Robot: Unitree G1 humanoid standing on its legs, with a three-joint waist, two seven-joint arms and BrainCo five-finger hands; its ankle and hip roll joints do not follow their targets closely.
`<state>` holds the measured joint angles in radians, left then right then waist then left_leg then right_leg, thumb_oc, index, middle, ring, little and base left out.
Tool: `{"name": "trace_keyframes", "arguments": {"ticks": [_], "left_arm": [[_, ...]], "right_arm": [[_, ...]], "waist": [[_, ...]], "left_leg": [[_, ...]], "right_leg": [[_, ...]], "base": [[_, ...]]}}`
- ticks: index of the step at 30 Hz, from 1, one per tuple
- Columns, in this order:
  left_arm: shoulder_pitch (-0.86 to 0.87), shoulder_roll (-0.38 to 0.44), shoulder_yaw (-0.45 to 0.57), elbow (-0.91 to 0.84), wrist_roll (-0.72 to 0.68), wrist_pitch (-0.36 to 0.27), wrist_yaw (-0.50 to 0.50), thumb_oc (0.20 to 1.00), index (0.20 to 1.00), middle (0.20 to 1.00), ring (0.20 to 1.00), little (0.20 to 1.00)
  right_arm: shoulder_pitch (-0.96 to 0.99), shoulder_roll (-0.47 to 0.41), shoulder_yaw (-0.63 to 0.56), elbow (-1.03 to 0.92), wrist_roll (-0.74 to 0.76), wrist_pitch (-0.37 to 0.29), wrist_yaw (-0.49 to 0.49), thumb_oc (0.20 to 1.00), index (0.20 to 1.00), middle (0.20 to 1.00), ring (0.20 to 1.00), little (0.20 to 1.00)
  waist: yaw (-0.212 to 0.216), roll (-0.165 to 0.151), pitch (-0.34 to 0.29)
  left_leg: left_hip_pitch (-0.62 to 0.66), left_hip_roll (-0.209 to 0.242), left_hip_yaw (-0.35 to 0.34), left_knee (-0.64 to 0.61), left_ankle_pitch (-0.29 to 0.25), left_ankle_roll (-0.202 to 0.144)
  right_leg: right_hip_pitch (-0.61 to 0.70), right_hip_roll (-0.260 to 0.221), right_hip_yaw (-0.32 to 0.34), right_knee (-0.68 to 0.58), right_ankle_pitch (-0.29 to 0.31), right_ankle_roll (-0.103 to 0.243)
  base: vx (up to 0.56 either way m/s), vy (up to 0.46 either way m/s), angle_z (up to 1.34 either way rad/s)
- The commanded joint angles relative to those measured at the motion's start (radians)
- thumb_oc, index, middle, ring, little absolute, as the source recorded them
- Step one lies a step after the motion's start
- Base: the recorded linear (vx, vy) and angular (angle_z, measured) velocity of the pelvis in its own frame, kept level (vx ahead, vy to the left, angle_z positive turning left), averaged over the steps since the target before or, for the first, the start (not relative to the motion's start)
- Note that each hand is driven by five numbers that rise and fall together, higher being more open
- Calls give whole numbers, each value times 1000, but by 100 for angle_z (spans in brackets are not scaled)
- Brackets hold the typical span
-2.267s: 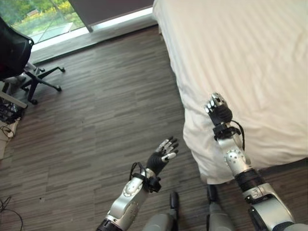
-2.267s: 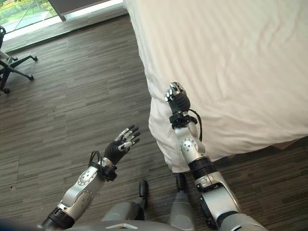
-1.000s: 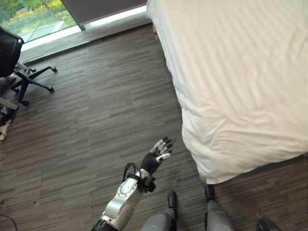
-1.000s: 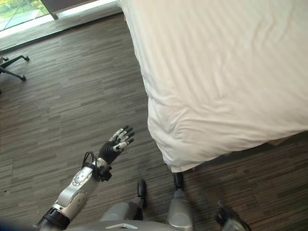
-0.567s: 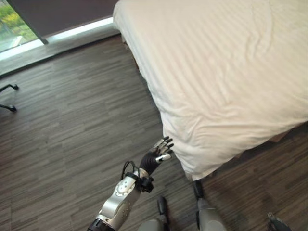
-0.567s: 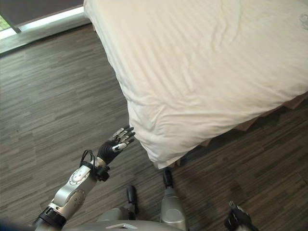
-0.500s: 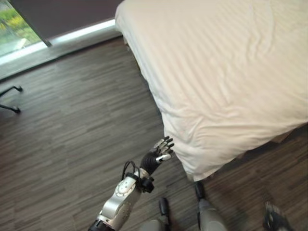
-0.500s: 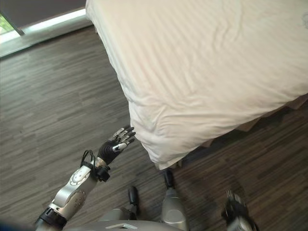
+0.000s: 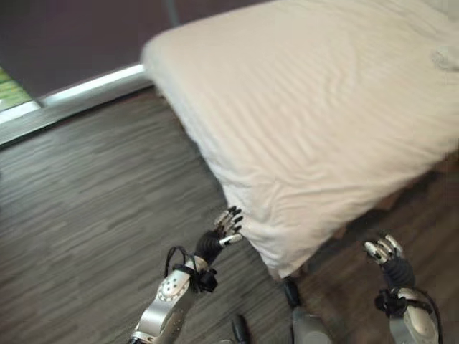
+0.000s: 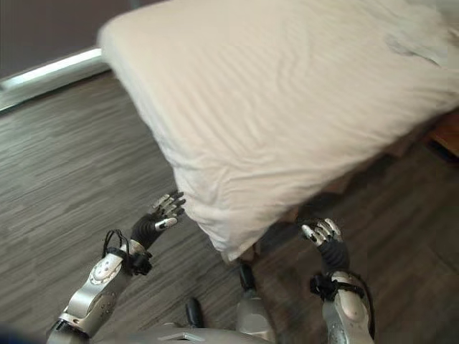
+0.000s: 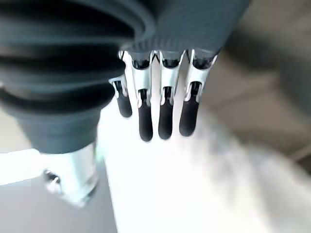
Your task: Making the bed.
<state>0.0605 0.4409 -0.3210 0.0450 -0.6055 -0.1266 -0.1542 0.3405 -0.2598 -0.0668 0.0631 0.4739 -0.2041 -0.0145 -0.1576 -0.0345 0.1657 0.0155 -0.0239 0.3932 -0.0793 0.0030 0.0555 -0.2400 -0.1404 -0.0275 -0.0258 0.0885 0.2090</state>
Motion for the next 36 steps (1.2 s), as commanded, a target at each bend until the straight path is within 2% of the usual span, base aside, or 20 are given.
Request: {"name": "trace_keyframes", "arguments": {"ticks": [1, 3, 4, 6, 7, 8, 9, 10, 11, 12, 13, 14, 16, 20, 23, 25, 28, 33, 34, 36], "left_arm": [[-72, -4, 73, 8, 53, -77, 23, 1000, 1000, 1000, 1000, 1000], [-41, -24, 112, -16, 41, -77, 31, 1000, 1000, 1000, 1000, 1000], [-24, -37, 125, -23, 34, -78, 34, 1000, 1000, 1000, 1000, 1000], [12, -60, 148, -34, 22, -80, 40, 1000, 1000, 1000, 1000, 1000], [33, -70, 162, -35, 23, -88, 53, 1000, 1000, 1000, 1000, 1000], [34, -70, 165, -37, 24, -88, 54, 1000, 1000, 1000, 1000, 1000], [64, -83, 201, -48, -20, -83, 63, 1000, 1000, 1000, 1000, 1000], [84, -96, 201, -43, -14, -80, 63, 1000, 1000, 1000, 1000, 1000], [97, -107, 211, -42, -25, -75, 54, 1000, 1000, 1000, 1000, 1000], [107, -105, 206, -45, -27, -76, 46, 1000, 1000, 1000, 1000, 1000], [120, -107, 204, -50, -24, -82, 37, 1000, 1000, 1000, 1000, 1000], [129, -112, 197, -68, -3, -100, 37, 1000, 1000, 1000, 1000, 1000], [127, -124, 213, -63, -20, -95, 35, 1000, 1000, 1000, 1000, 1000], [171, -144, 254, -52, -53, -78, 12, 1000, 1000, 1000, 1000, 1000], [138, -152, 236, -11, -22, -85, 27, 1000, 1000, 1000, 1000, 1000], [95, -155, 212, -2, -8, -97, 39, 1000, 1000, 1000, 1000, 1000], [42, -160, 188, -6, -1, -103, 79, 1000, 1000, 1000, 1000, 1000], [79, -170, 192, -14, 29, -95, 98, 1000, 1000, 1000, 1000, 1000], [105, -179, 300, 57, 42, -88, 146, 1000, 1000, 1000, 1000, 1000], [100, -184, 273, 66, 30, -78, 133, 1000, 1000, 1000, 1000, 1000]], "right_arm": [[-59, -61, 19, -89, -42, -53, -15, 1000, 1000, 1000, 1000, 1000], [-96, -65, 43, -77, -51, -49, -20, 1000, 1000, 1000, 1000, 1000], [-122, -62, 54, -77, -59, -51, -29, 1000, 1000, 1000, 1000, 1000], [-180, -50, 85, -60, -83, -46, -60, 1000, 1000, 1000, 1000, 1000], [-229, -51, 102, -50, -103, -48, -82, 1000, 1000, 1000, 1000, 1000], [-234, -50, 106, -45, -106, -49, -86, 1000, 1000, 1000, 1000, 1000], [-227, -23, 122, -75, -16, -56, -64, 1000, 1000, 1000, 1000, 1000], [-212, -30, 125, -87, 16, -56, -36, 1000, 1000, 1000, 1000, 1000], [-217, -41, 140, -95, 23, -54, -17, 1000, 1000, 1000, 1000, 1000], [-228, -59, 153, -90, 28, -55, -6, 1000, 1000, 1000, 1000, 1000], [-241, -81, 177, -85, 18, -48, 11, 1000, 1000, 1000, 1000, 1000], [-275, -104, 227, -63, -3, -44, 34, 1000, 1000, 1000, 1000, 1000], [-262, -87, 222, -41, 54, -31, 43, 1000, 1000, 1000, 1000, 1000], [-205, -98, 176, -54, 49, -17, 65, 1000, 1000, 1000, 1000, 1000], [-183, -100, 124, -70, -5, -24, 42, 1000, 1000, 1000, 1000, 1000], [-144, -88, 93, -77, -62, -28, 15, 1000, 1000, 1000, 1000, 1000], [-115, -59, 83, -71, -85, -25, -14, 1000, 1000, 1000, 1000, 1000], [-146, -66, 125, -62, -144, -3, -17, 1000, 1000, 1000, 1000, 1000], [-235, -33, 104, -38, -69, -1, -56, 1000, 1000, 1000, 1000, 1000], [-244, -42, 114, -32, -112, 13, -70, 1000, 1000, 1000, 1000, 1000]], "waist": [[2, 61, 47], [24, 55, 23], [39, 51, 2], [74, 38, -33], [103, 32, -48], [107, 32, -48], [135, 2, -53], [134, -11, -55], [145, -30, -46], [164, -48, -27], [204, -63, -5], [288, -56, 9], [292, -78, 13], [243, -56, -18], [185, -10, -62], [142, 16, -88], [103, 26, -102], [128, 17, -115], [199, 5, -65], [191, 2, -78]], "left_leg": [[-36, 44, -37, -8, 16, -47], [-14, 55, 67, -8, 0, -30], [-13, 55, 111, -8, 1, -20], [-26, 60, 205, -8, 16, -10], [-43, 75, 244, -8, 23, -11], [-42, 79, 251, -8, 24, -14], [-84, 146, 318, 1, 114, -83], [-118, 180, 340, 22, 146, -109], [-154, 223, 354, 106, 168, -144], [-183, 277, 343, 214, 169, -181], [-219, 278, 205, 307, 185, -209], [-255, 187, -81, 365, 197, -188], [-254, 178, -193, 460, 126, -175], [-129, 157, -268, 411, 76, -160], [-5, 115, -260, 125, 15, -139], [46, 83, -284, 22, 20, -122], [53, 64, -321, -8, 28, -111], [64, 49, -339, 14, 10, -90], [91, 61, -183, 13, -46, -63], [98, 58, -185, 3, -42, -60]], "right_leg": [[38, -107, -228, 231, -18, -11], [110, -151, -347, 413, -81, -15], [151, -157, -379, 453, -84, -17], [213, -150, -417, 486, -67, 2], [243, -150, -468, 453, -88, -5], [243, -145, -464, 446, -87, -8], [318, -20, -471, 152, -175, -57], [344, 31, -438, 35, -187, -74], [359, 50, -436, -24, -169, -83], [372, 53, -412, -50, -167, -88], [376, 40, -378, -61, -169, -89], [343, 41, -321, -61, -138, -97], [321, 33, -258, -61, -112, -101], [320, 44, -188, -61, -87, -104], [305, 51, -163, -59, -75, -87], [295, 58, -145, -36, -85, -89], [279, 63, -118, -3, -101, -101], [302, 57, -103, -15, -98, -102], [201, -49, -254, 171, -95, -50], [216, -40, -253, 149, -92, -55]], "base": [[-188, 185, -183], [-193, 124, -221], [-224, 72, -184], [-232, -3, -159], [-181, -36, -191], [-371, -332, -226], [-387, -491, -203], [-448, -622, -174], [-254, -417, -113], [-221, -251, -129], [-357, -149, -195], [-308, -123, -201], [-173, -155, -247], [-16, -9, -113], [21, 119, -45], [4, 111, 5], [-39, 60, 33], [-45, 41, 4], [-34, 24, -2], [-8, -30, -4]]}}
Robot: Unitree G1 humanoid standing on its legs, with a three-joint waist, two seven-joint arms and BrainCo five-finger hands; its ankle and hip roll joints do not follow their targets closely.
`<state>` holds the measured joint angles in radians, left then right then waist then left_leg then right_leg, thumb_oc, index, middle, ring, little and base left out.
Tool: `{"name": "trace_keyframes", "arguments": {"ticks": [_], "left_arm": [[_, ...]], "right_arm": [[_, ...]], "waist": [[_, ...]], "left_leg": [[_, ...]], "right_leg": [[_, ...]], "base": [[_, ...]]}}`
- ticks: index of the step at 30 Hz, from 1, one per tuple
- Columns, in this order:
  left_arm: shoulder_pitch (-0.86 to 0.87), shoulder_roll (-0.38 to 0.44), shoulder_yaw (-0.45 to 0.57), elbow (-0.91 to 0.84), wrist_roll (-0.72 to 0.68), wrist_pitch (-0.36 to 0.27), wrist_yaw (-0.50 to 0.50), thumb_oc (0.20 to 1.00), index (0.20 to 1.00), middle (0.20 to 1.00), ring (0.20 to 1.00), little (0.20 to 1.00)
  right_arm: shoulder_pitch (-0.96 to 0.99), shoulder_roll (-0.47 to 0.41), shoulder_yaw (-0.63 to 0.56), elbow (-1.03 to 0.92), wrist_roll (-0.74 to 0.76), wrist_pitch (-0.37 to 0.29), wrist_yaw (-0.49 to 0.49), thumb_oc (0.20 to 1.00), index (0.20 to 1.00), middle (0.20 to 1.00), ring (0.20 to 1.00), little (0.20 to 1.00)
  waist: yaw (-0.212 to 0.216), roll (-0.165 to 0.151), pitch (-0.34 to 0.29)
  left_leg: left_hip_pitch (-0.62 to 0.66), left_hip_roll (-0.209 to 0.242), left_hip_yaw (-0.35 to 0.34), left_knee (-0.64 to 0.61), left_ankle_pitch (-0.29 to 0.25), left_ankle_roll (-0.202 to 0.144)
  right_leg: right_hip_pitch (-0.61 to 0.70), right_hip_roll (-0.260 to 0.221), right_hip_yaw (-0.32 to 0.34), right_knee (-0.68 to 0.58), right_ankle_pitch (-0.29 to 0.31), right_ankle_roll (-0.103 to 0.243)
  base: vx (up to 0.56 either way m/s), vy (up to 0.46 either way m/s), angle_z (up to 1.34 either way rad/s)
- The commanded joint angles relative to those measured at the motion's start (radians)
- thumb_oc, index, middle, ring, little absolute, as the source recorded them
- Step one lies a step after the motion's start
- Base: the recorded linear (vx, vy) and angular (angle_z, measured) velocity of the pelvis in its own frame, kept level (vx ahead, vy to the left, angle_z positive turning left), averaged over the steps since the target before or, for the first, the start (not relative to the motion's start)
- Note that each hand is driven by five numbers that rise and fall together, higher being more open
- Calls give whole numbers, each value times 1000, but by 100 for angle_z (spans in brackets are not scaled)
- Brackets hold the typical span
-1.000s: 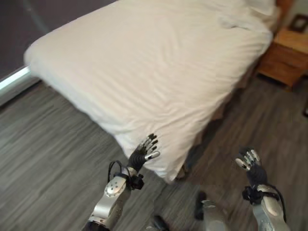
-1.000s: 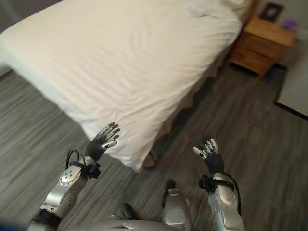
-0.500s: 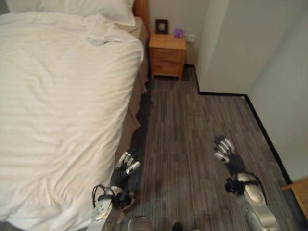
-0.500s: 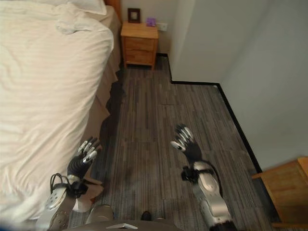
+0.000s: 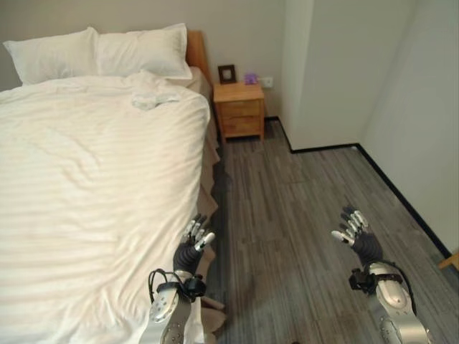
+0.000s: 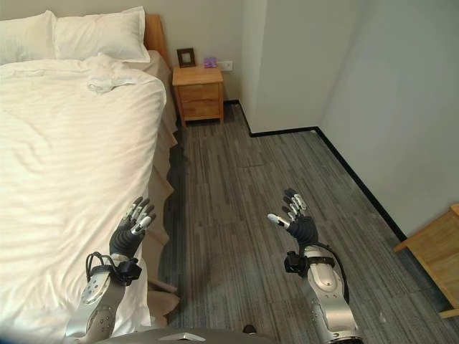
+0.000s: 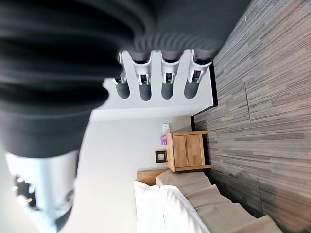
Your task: Making the bed.
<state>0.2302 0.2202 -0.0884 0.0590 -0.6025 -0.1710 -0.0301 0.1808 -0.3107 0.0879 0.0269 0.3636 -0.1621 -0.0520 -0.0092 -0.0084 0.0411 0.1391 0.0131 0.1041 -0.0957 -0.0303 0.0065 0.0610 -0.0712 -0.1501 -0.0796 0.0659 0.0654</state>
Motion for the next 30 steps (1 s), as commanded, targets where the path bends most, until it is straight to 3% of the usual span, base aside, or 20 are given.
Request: {"name": "trace_keyframes", "arguments": {"ticks": [1, 4, 8, 13, 15, 16, 18, 19, 21, 23, 26, 27, 28, 30], "left_arm": [[-74, 37, 25, 59, 36, -26, 8, 1000, 1000, 1000, 1000, 1000], [-84, 49, -1, 55, 73, -20, 13, 1000, 1000, 1000, 1000, 1000], [-90, 61, 15, 41, 83, -25, 16, 1000, 1000, 1000, 1000, 1000], [-82, 50, 49, 47, 74, -34, 33, 1000, 1000, 1000, 1000, 1000], [-97, 74, 33, 52, 82, -32, 34, 1000, 1000, 1000, 1000, 1000], [-97, 74, 33, 52, 82, -32, 34, 1000, 1000, 1000, 1000, 1000], [-103, 102, 39, 57, 83, -33, 32, 1000, 1000, 1000, 1000, 1000], [-104, 101, 42, 58, 73, -36, 32, 1000, 1000, 1000, 1000, 1000], [-116, 103, 50, 62, 81, -46, 54, 1000, 1000, 1000, 1000, 1000], [-113, 90, 54, 87, 57, -46, 42, 1000, 1000, 1000, 1000, 1000], [-108, 47, 69, 102, 23, -50, 42, 1000, 1000, 1000, 1000, 1000], [-103, 40, 65, 102, 21, -43, 32, 1000, 1000, 1000, 1000, 1000], [-88, 35, 55, 95, 37, -39, 15, 1000, 1000, 1000, 1000, 1000], [-88, 35, 54, 95, 37, -39, 16, 1000, 1000, 1000, 1000, 1000]], "right_arm": [[-81, 20, -46, -4, 28, -31, -29, 1000, 1000, 1000, 1000, 1000], [-62, 51, -51, -6, 96, -45, -6, 1000, 1000, 1000, 1000, 1000], [-26, 21, -36, -5, 20, -26, 4, 1000, 1000, 1000, 1000, 1000], [-24, 21, -41, -14, -8, -24, 10, 1000, 1000, 1000, 1000, 1000], [-41, 40, -36, -15, 26, -34, 0, 1000, 1000, 1000, 1000, 1000], [-42, 40, -36, -15, 26, -34, 0, 1000, 1000, 1000, 1000, 1000], [-52, 48, -11, -17, 29, -33, 5, 1000, 1000, 1000, 1000, 1000], [-48, 45, -12, -20, 23, -33, 9, 1000, 1000, 1000, 1000, 1000], [-56, 31, -19, -14, -2, -52, -12, 1000, 1000, 1000, 1000, 1000], [-42, 28, -12, -13, 27, -40, 4, 1000, 1000, 1000, 1000, 1000], [-35, -7, -33, -12, 69, -48, 17, 1000, 1000, 1000, 1000, 1000], [-29, -17, -45, -2, 69, -45, 16, 1000, 1000, 1000, 1000, 1000], [-23, -22, -68, 28, 79, -37, 8, 1000, 1000, 1000, 1000, 1000], [-23, -22, -68, 28, 79, -37, 8, 1000, 1000, 1000, 1000, 1000]], "waist": [[38, -26, 41], [30, -24, 36], [18, -25, 31], [26, -24, 65], [7, -23, 97], [8, -24, 97], [28, -18, 85], [29, -22, 82], [26, -30, 86], [29, -34, 75], [26, -38, 83], [24, -40, 85], [28, -46, 90], [26, -47, 90]], "left_leg": [[-23, 19, 101, 18, -8, -9], [-16, 20, 95, 13, -3, -9], [-11, 22, 91, 8, 0, -12], [-9, 30, 111, 14, -7, -3], [-27, 48, 95, 38, -1, -9], [-28, 48, 96, 39, -2, -9], [-25, 104, 114, 25, 13, -48], [-25, 114, 108, 22, 19, -62], [-33, 123, 97, 30, 20, -72], [-72, 175, 95, 34, 79, -120], [-127, 212, 79, 136, 131, -149], [-141, 203, 64, 170, 135, -148], [-163, 166, 17, 208, 126, -142], [-165, 165, 14, 210, 125, -142]], "right_leg": [[-75, -103, -124, 187, -72, 84], [-64, -95, -119, 175, -72, 78], [-57, -87, -110, 165, -70, 74], [-114, -108, -137, 269, -54, 92], [-158, -92, -44, 347, -40, 120], [-160, -92, -42, 348, -41, 120], [-141, -195, -53, 266, 0, 118], [-127, -196, -53, 213, 2, 117], [-92, -174, -43, 157, -18, 116], [-64, -141, -67, 88, -35, 112], [-6, -103, -130, 36, -39, 76], [9, -100, -135, 24, -42, 67], [30, -99, -142, 9, -45, 57], [32, -99, -144, 8, -45, 57]], "base": [[4, -37, 1], [2, -6, 2], [0, 0, 0], [-47, -12, -16], [-68, -86, -33], [-36, -181, -8], [1, -406, -20], [31, -333, -26], [6, -258, -7], [-70, -397, 30], [-29, -346, 57], [-22, -311, 66], [-10, -193, 44], [-15, -119, 16]]}}
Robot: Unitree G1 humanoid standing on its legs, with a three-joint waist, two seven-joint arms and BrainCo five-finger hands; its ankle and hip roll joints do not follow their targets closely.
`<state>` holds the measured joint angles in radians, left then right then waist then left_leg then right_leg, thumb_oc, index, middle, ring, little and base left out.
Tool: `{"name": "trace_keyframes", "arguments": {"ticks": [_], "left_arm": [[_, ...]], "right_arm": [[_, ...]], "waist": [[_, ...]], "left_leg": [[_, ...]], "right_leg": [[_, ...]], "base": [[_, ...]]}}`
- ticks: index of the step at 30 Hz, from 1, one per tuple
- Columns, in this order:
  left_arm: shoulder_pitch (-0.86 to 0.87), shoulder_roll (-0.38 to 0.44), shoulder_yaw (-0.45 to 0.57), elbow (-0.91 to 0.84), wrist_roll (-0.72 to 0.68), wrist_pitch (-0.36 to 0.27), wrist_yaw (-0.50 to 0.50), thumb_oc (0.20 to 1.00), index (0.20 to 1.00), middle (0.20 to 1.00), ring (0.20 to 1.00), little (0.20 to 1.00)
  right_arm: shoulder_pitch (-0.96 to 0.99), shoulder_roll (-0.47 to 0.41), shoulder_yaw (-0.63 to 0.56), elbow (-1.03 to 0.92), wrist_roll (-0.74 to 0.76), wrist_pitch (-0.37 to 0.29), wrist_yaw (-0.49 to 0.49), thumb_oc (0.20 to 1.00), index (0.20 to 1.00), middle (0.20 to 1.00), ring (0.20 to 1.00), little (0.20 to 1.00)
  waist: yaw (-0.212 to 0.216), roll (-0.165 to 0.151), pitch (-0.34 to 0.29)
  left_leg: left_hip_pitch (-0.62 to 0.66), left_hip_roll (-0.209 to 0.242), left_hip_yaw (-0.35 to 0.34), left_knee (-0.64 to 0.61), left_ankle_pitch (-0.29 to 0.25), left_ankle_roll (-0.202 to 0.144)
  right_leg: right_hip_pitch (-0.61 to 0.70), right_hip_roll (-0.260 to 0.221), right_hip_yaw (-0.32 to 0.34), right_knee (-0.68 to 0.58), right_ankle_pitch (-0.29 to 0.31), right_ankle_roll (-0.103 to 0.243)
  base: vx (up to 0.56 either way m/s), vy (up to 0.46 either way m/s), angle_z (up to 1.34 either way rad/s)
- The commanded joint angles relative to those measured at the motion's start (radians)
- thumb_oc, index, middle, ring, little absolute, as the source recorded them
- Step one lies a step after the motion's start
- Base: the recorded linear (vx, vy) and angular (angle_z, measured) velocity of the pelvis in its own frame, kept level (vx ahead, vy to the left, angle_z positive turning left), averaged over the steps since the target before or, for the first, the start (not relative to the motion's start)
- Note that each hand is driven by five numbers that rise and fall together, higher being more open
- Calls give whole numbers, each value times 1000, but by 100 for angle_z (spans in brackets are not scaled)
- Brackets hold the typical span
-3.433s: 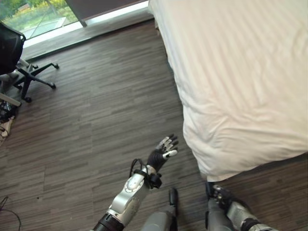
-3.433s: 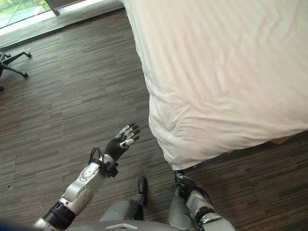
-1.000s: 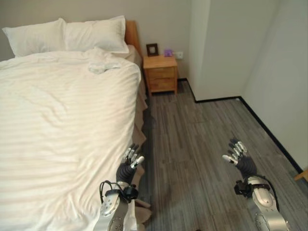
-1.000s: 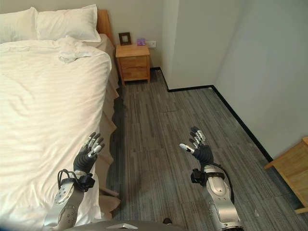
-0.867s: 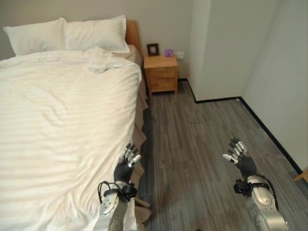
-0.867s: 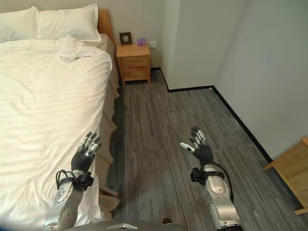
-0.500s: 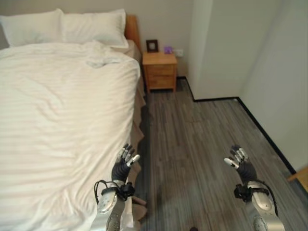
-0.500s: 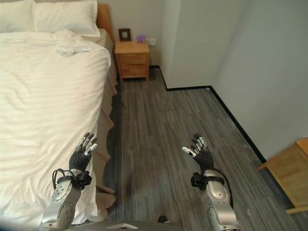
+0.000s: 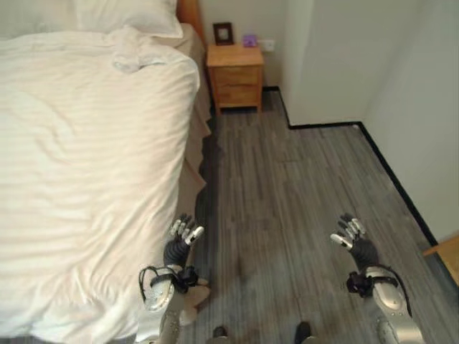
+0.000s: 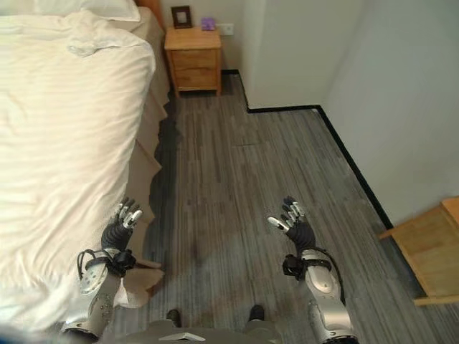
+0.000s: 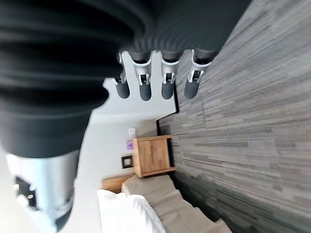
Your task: Making the bed.
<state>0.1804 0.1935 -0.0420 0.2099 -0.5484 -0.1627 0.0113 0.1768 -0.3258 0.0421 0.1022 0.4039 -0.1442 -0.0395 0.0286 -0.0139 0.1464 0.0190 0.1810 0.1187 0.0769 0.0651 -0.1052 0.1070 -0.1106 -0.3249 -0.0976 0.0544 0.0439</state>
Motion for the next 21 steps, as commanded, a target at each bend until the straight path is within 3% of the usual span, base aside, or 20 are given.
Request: {"name": "trace_keyframes", "arguments": {"ticks": [1, 2, 3, 5, 7, 11, 14, 16, 18, 21], "left_arm": [[-24, 59, 1, -64, -14, -35, -36, 1000, 1000, 1000, 1000, 1000], [-24, 59, 1, -64, -14, -35, -36, 1000, 1000, 1000, 1000, 1000], [-13, 54, -12, -69, -22, -26, -45, 1000, 1000, 1000, 1000, 1000], [-17, 55, -24, -68, -11, -24, -49, 1000, 1000, 1000, 1000, 1000], [-31, 60, -34, -75, -5, -24, -47, 1000, 1000, 1000, 1000, 1000], [-72, 65, -53, -79, -15, -34, -32, 1000, 1000, 1000, 1000, 1000], [-83, 75, -51, -73, -7, -37, -15, 1000, 1000, 1000, 1000, 1000], [-88, 94, -48, -70, 1, -44, -6, 1000, 1000, 1000, 1000, 1000], [-94, 114, -35, -62, 22, -54, 16, 1000, 1000, 1000, 1000, 1000], [-63, 107, -16, -49, 27, -42, -18, 1000, 1000, 1000, 1000, 1000]], "right_arm": [[-10, 10, -47, -25, 98, -48, -9, 1000, 1000, 1000, 1000, 1000], [-10, 10, -47, -25, 98, -49, -9, 1000, 1000, 1000, 1000, 1000], [6, 21, -56, -22, 129, -44, 1, 1000, 1000, 1000, 1000, 1000], [13, 22, -60, -21, 98, -47, -5, 1000, 1000, 1000, 1000, 1000], [4, 25, -54, -18, 61, -47, -14, 1000, 1000, 1000, 1000, 1000], [-25, 51, -17, -11, 77, -45, -13, 1000, 1000, 1000, 1000, 1000], [-52, 64, 13, -11, 74, -45, -7, 1000, 1000, 1000, 1000, 1000], [-77, 74, 35, -8, 80, -45, -11, 1000, 1000, 1000, 1000, 1000], [-84, 73, 56, -11, 68, -48, 0, 1000, 1000, 1000, 1000, 1000], [-62, 58, 55, -30, 39, -31, 31, 1000, 1000, 1000, 1000, 1000]], "waist": [[-15, -47, -16], [-15, -47, -16], [-11, -45, -26], [-12, -36, -37], [-21, -28, -46], [-16, -21, -60], [-20, -7, -43], [-19, -9, -25], [-16, -23, -20], [-2, -32, -42]], "left_leg": [[-61, -34, 27, 54, 15, -17], [-61, -34, 27, 54, 14, -17], [-56, -76, 43, 30, -14, 3], [-43, -116, 49, -5, -35, 27], [-29, -122, 79, -30, -40, 36], [2, -150, 25, -72, -56, 57], [24, -155, 18, -96, -68, 94], [23, -155, 18, -95, -71, 101], [25, -162, 6, -97, -74, 99], [25, -165, -8, -100, -73, 94]], "right_leg": [[-2, -59, 13, 21, -36, 71], [-2, -59, 13, 21, -36, 71], [1, -51, 7, 21, -42, 66], [-7, -43, 3, 32, -46, 65], [-11, -38, -4, 41, -51, 64], [-11, -46, -5, 72, -63, 70], [-84, -81, 8, 257, -73, 93], [-138, -75, 68, 308, -76, 107], [-135, -45, 118, 235, -74, 93], [-85, -38, 108, 149, -70, 87]], "base": [[-21, -105, 9], [-9, -159, 33], [21, -64, 31], [15, -42, 28], [0, 43, 26], [40, 98, 9], [5, 173, 10], [-15, 76, -6], [24, -26, -5], [115, -56, 12]]}}
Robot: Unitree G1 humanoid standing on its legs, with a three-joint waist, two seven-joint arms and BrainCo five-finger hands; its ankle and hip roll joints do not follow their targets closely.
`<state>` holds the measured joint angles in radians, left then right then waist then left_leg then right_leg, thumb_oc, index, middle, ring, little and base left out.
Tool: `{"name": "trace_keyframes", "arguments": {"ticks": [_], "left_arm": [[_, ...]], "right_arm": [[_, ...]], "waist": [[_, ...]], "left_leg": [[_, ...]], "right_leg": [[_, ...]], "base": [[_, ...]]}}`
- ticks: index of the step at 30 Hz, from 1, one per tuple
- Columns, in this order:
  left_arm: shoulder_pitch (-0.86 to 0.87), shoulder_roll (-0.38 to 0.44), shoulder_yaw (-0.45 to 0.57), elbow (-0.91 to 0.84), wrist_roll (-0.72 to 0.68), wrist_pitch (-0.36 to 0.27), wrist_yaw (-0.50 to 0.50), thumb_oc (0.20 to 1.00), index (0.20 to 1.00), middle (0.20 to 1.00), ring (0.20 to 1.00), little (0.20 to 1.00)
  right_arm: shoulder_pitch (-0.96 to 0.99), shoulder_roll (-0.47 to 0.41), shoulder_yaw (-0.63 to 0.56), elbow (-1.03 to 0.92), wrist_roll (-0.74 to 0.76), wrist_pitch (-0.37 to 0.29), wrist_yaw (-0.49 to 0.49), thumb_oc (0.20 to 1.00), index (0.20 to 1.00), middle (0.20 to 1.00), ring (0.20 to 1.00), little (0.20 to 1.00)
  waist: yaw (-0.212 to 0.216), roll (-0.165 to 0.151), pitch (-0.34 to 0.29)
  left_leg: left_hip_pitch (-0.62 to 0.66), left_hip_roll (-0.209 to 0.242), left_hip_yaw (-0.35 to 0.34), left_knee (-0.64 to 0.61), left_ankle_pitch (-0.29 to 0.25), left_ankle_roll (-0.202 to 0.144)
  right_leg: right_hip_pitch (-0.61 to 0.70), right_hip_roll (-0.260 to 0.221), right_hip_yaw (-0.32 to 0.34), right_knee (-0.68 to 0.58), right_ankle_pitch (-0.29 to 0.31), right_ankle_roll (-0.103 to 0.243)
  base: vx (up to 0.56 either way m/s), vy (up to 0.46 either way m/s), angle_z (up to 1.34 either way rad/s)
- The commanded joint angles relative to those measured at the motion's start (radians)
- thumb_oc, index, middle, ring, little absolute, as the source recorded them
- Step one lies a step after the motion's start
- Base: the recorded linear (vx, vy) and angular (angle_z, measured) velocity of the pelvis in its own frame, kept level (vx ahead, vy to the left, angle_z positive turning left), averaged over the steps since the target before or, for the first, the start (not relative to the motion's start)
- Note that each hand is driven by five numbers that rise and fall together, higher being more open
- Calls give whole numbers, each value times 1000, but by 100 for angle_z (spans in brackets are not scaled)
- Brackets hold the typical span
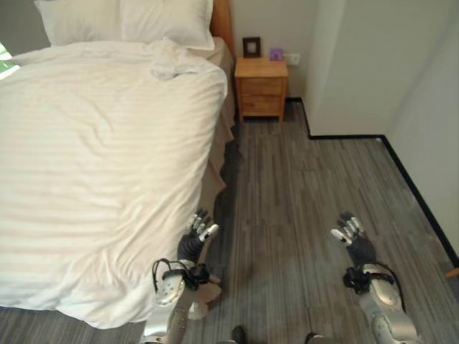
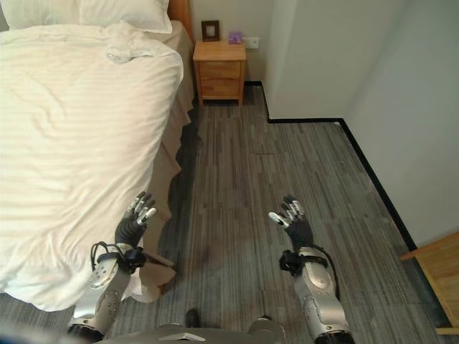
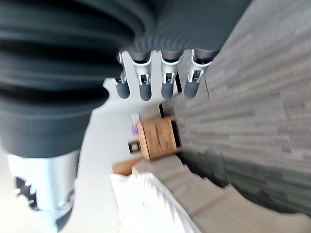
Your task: Making the bed.
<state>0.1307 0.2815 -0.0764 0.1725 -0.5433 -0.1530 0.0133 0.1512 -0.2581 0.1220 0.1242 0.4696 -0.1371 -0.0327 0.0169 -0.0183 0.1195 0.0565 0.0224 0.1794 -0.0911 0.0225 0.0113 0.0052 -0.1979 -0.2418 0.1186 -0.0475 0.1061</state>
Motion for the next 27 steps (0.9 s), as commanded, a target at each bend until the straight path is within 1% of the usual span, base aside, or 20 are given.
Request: {"name": "trace_keyframes", "arguments": {"ticks": [1, 7, 8, 9, 11, 12, 13, 15, 16, 17, 18, 19, 20, 21, 22, 23, 24, 25, 26, 27], "left_arm": [[-14, 17, 21, -1, 20, -54, -13, 1000, 1000, 1000, 1000, 1000], [-22, 8, 16, -11, 1, -46, -2, 1000, 1000, 1000, 1000, 1000], [-33, 15, 18, -17, 4, -45, -2, 1000, 1000, 1000, 1000, 1000], [-47, 27, 18, -20, 14, -52, 0, 1000, 1000, 1000, 1000, 1000], [-67, 42, 16, -28, 44, -63, 12, 1000, 1000, 1000, 1000, 1000], [-70, 53, 19, -35, 60, -66, 14, 1000, 1000, 1000, 1000, 1000], [-80, 65, 23, -52, 59, -71, 8, 1000, 1000, 1000, 1000, 1000], [-95, 71, 30, -62, 56, -88, 12, 1000, 1000, 1000, 1000, 1000], [-94, 70, 30, -61, 56, -88, 12, 1000, 1000, 1000, 1000, 1000], [-98, 82, 44, -71, 101, -102, 29, 1000, 1000, 1000, 1000, 1000], [-96, 78, 54, -79, 114, -109, 36, 1000, 1000, 1000, 1000, 1000], [-84, 76, 46, -88, 105, -106, 23, 1000, 1000, 1000, 1000, 1000], [-72, 65, 44, -89, 95, -109, 19, 1000, 1000, 1000, 1000, 1000], [-62, 54, 39, -96, 85, -104, 7, 1000, 1000, 1000, 1000, 1000], [-58, 49, 27, -97, 75, -92, -2, 1000, 1000, 1000, 1000, 1000], [-50, 50, 33, -109, 59, -83, -5, 1000, 1000, 1000, 1000, 1000], [-50, 51, 33, -109, 59, -82, -5, 1000, 1000, 1000, 1000, 1000], [-45, 51, 32, -121, 34, -73, -17, 1000, 1000, 1000, 1000, 1000], [-45, 51, 32, -121, 34, -73, -17, 1000, 1000, 1000, 1000, 1000], [-31, 53, 12, -132, 22, -60, -35, 1000, 1000, 1000, 1000, 1000]], "right_arm": [[-39, -15, -30, -48, -31, -44, 20, 1000, 1000, 1000, 1000, 1000], [-57, -33, -66, -36, -26, -58, -8, 1000, 1000, 1000, 1000, 1000], [-57, -38, -70, -42, -28, -60, -2, 1000, 1000, 1000, 1000, 1000], [-58, -48, -66, -48, -44, -55, 11, 1000, 1000, 1000, 1000, 1000], [-26, -34, -81, -57, -40, -56, 21, 1000, 1000, 1000, 1000, 1000], [-11, -21, -93, -58, -33, -55, 22, 1000, 1000, 1000, 1000, 1000], [1, -17, -112, -62, -19, -58, 19, 1000, 1000, 1000, 1000, 1000], [22, -14, -131, -68, -18, -72, 11, 1000, 1000, 1000, 1000, 1000], [23, -14, -131, -69, -18, -72, 11, 1000, 1000, 1000, 1000, 1000], [63, -24, -144, -98, -78, -74, 15, 1000, 1000, 1000, 1000, 1000], [89, -46, -148, -113, -148, -76, 24, 1000, 1000, 1000, 1000, 1000], [109, -50, -151, -132, -145, -68, 25, 1000, 1000, 1000, 1000, 1000], [117, -57, -136, -128, -140, -79, 36, 1000, 1000, 1000, 1000, 1000], [115, -55, -124, -115, -114, -79, 47, 1000, 1000, 1000, 1000, 1000], [113, -57, -117, -103, -101, -76, 42, 1000, 1000, 1000, 1000, 1000], [100, -60, -116, -104, -85, -78, 30, 1000, 1000, 1000, 1000, 1000], [100, -59, -116, -104, -85, -78, 30, 1000, 1000, 1000, 1000, 1000], [87, -59, -120, -113, -58, -85, 21, 1000, 1000, 1000, 1000, 1000], [87, -59, -120, -113, -58, -85, 21, 1000, 1000, 1000, 1000, 1000], [51, -76, -130, -107, -35, -90, -3, 1000, 1000, 1000, 1000, 1000]], "waist": [[12, -31, -21], [6, -29, -25], [2, -21, -18], [-3, -15, 2], [-42, 8, 45], [-55, 9, 47], [-84, 5, 50], [-123, -7, 58], [-123, -1, 58], [-155, -1, 50], [-166, -7, 46], [-162, -1, 43], [-161, -1, 43], [-157, -7, 39], [-148, -22, 39], [-138, -42, 41], [-141, -43, 40], [-118, -54, 55], [-118, -54, 55], [-57, -87, 82]], "left_leg": [[-12, -8, -78, 70, -30, -26], [-2, -11, -85, 77, -54, -23], [-3, -12, -80, 73, -63, -10], [1, -20, -58, 62, -82, 18], [69, -4, -49, 20, -99, 29], [107, 3, -39, 10, -112, 19], [163, 20, -30, 4, -142, -10], [215, 44, -36, 4, -165, -52], [218, 51, -34, 4, -168, -54], [269, 100, -33, 4, -165, -95], [290, 120, -36, 28, -136, -111], [271, 147, -46, 79, -96, -128], [246, 175, -57, 185, 6, -146], [199, 201, -68, 329, 136, -147], [116, 221, -88, 490, 205, -125], [50, 249, -75, 663, 244, -116], [43, 249, -79, 668, 244, -116], [-29, 275, -51, 775, 227, -101], [-29, 275, -51, 775, 227, -101], [-183, 194, -76, 928, 131, -73]], "right_leg": [[36, 59, 25, -93, 33, 20], [68, 58, 4, -104, 13, 18], [18, 44, 11, -14, 2, 25], [-117, 13, 39, 210, 67, 73], [-269, 15, 84, 457, 128, 111], [-299, -11, 60, 425, 127, 105], [-310, -36, 33, 264, 126, 97], [-351, -36, 54, 55, 161, 106], [-341, -28, 49, 41, 167, 107], [-364, -14, 69, -92, 213, 124], [-381, -15, 72, -84, 242, 130], [-352, 0, 49, -73, 222, 116], [-326, 24, 42, -56, 218, 85], [-277, 60, 37, -58, 197, 49], [-230, 85, 42, -55, 164, 6], [-184, 105, 31, -58, 128, -36], [-186, 104, 29, -60, 130, -37], [-126, 128, 27, -75, 95, -70], [-126, 128, 27, -75, 95, -70], [-22, 129, 60, -114, 54, -89]], "base": [[211, -68, 15], [162, 10, 23], [83, 179, -7], [92, 216, -41], [342, 161, -91], [747, -22, -65], [773, -123, -2], [605, -162, 5], [687, -229, 13], [813, -283, 22], [949, -365, 43], [643, -314, 43], [567, -360, 32], [669, -476, 13], [726, -583, 18], [487, -416, 47], [470, -411, 50], [226, -194, 2], [685, -417, -45], [450, -221, -65]]}}
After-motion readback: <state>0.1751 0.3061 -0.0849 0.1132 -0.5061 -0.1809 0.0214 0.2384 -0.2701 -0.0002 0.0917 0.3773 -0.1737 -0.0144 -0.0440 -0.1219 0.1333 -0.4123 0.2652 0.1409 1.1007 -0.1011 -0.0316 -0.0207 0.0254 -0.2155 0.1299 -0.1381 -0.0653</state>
